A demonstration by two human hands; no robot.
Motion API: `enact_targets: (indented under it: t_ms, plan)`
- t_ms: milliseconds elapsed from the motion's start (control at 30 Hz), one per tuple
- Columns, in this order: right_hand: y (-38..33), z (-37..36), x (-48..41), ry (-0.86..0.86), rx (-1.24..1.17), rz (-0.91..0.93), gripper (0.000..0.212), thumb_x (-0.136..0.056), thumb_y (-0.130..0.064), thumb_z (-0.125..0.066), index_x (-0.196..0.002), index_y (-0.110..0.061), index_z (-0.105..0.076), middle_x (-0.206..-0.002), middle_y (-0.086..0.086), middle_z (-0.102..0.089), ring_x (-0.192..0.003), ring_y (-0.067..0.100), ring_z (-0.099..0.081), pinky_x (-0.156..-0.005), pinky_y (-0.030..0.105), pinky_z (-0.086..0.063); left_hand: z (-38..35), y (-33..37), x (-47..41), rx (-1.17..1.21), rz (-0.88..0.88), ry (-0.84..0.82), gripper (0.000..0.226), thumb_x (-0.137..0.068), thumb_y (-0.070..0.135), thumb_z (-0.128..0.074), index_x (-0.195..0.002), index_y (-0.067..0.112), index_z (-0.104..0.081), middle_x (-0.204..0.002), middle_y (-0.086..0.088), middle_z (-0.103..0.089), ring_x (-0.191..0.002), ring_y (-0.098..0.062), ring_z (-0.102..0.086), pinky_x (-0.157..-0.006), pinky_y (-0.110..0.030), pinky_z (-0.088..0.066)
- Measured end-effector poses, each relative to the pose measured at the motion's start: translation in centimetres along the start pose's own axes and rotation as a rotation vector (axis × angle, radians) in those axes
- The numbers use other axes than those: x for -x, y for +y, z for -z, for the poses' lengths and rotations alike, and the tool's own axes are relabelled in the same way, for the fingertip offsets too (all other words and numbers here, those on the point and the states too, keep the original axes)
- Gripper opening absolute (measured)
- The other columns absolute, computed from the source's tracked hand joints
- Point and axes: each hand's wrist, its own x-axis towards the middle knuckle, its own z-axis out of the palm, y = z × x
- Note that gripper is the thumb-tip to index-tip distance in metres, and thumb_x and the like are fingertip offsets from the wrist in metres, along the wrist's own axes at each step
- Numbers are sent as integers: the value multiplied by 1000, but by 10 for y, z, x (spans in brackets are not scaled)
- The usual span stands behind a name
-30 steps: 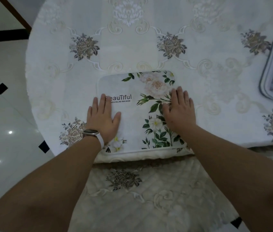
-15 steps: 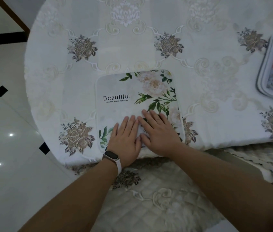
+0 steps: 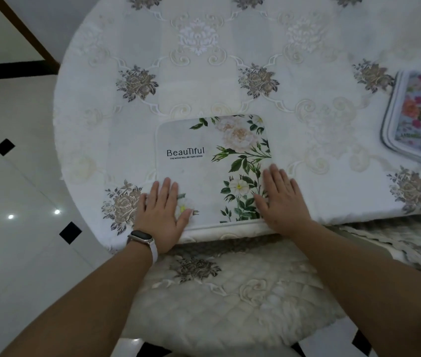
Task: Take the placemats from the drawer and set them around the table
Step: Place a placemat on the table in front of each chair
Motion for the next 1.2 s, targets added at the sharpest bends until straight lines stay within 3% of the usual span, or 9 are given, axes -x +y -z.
enact_targets:
  t_ms: [133, 200, 267, 333, 433, 567, 700, 900, 1200]
  plan:
    - [1, 18, 5, -93, -1, -25, 72, -99, -58, -20, -156, -22, 4, -163, 0, 12, -150, 22, 6, -121, 44, -5, 14, -31, 11, -35, -19, -56, 82, -90, 69, -5, -157, 22, 4, -164, 1, 10, -151, -23, 7, -121, -46, -2]
    - [-4, 30, 10, -81, -24, -39, 68, -98, -48, -36, -154, -16, -17, -163, 6, -9, -148, 27, -13, -118, 44, -21, 24, -36, 16, -27, -54, -42, 80, -91, 64, -23, -156, 19, -13, -164, 0, -8, -151, -23, -6, -121, -45, -12]
    - [-11, 43, 19, -29, -41, -58, 51, -93, -38, -46, -137, -12, -46, -144, 10, -44, -131, 30, -41, -103, 41, -40, 35, -34, 20, -27, -113, 0, 74, -90, 59, -34, -150, 17, -33, -158, -4, -31, -145, -26, -27, -116, -46, -26]
    - [-18, 53, 31, 6, -69, -116, 41, -92, -35, -48, -125, -12, -56, -125, 7, -57, -115, 29, -53, -92, 39, -45, 45, -29, 21, 0, -197, 53, 72, -86, 57, -33, -140, 12, -48, -144, -8, -51, -130, -29, -47, -107, -46, -40]
    - [-29, 61, 52, 54, -104, -165, 43, -94, -35, -48, -131, -16, -55, -128, 7, -59, -113, 28, -55, -91, 38, -46, 57, -18, 23, 114, -354, 166, 64, -84, 49, -41, -125, 5, -63, -123, -13, -66, -109, -32, -63, -93, -45, -50]
    - [-42, 68, 83, 203, -81, -139, 38, -92, -33, -52, -125, -15, -61, -119, 6, -65, -103, 28, -59, -84, 38, -47, 72, -2, 24, 176, -528, 289, 52, -83, 39, -48, -115, 3, -69, -111, -13, -71, -97, -32, -68, -83, -43, -55]
    - [-46, 77, 115, 289, -61, -147, 34, -91, -33, -53, -119, -16, -64, -109, 4, -67, -96, 27, -59, -77, 36, -47, 86, 11, 28, 160, -589, 263, 48, -85, 39, -46, -115, 10, -70, -117, -11, -69, -101, -33, -65, -79, -44, -55]
    - [-38, 96, 159, 305, -55, -167, 41, -90, -35, -53, -129, -22, -59, -126, -3, -60, -110, 20, -56, -88, 37, -48, 100, 35, 48, 161, -641, 241, 46, -85, 39, -46, -115, 15, -70, -118, -9, -69, -100, -32, -66, -74, -43, -57]
    - [5, 110, 238, 386, -98, -204, 39, -89, -37, -52, -124, -23, -61, -120, -5, -61, -106, 19, -58, -85, 37, -49, 101, 98, 96, 113, -657, 261, 47, -85, 45, -45, -118, 21, -68, -122, -1, -67, -106, -27, -64, -81, -43, -57]
